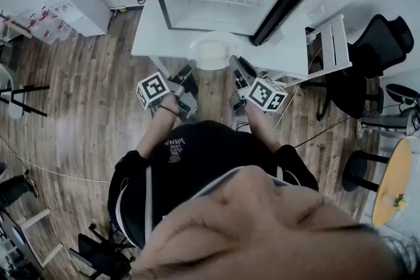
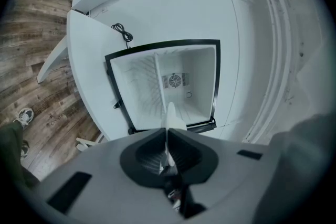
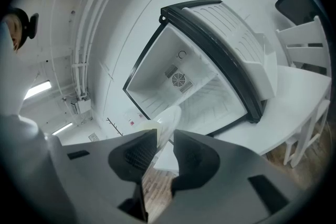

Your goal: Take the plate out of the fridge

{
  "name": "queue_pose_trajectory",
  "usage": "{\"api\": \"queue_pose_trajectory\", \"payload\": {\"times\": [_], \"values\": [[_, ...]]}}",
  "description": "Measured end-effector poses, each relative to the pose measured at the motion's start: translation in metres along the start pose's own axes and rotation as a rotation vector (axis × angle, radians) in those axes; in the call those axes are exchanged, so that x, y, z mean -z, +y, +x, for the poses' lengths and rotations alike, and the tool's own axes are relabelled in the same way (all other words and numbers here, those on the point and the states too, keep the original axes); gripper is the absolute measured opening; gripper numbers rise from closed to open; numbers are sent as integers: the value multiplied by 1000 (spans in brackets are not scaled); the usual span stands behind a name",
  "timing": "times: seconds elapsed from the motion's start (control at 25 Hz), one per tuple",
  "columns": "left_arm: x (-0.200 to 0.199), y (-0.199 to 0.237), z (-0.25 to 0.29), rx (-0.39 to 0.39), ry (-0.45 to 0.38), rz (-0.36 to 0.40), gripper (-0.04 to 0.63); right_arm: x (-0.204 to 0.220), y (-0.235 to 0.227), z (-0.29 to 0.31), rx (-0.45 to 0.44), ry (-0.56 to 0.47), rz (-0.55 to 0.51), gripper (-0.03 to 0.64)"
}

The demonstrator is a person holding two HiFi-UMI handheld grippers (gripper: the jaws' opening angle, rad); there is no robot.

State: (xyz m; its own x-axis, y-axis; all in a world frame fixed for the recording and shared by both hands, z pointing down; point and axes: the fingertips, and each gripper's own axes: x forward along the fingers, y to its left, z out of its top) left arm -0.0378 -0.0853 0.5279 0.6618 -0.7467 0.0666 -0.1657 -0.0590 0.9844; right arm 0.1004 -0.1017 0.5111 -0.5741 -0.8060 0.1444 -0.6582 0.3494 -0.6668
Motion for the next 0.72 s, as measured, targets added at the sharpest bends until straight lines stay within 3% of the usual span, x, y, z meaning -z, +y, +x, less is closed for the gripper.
{"api": "queue_pose_trajectory", "payload": {"times": [0.72], "values": [[26, 5, -23, -32, -26, -2, 28, 21, 1, -24, -23, 29, 25, 104]]}}
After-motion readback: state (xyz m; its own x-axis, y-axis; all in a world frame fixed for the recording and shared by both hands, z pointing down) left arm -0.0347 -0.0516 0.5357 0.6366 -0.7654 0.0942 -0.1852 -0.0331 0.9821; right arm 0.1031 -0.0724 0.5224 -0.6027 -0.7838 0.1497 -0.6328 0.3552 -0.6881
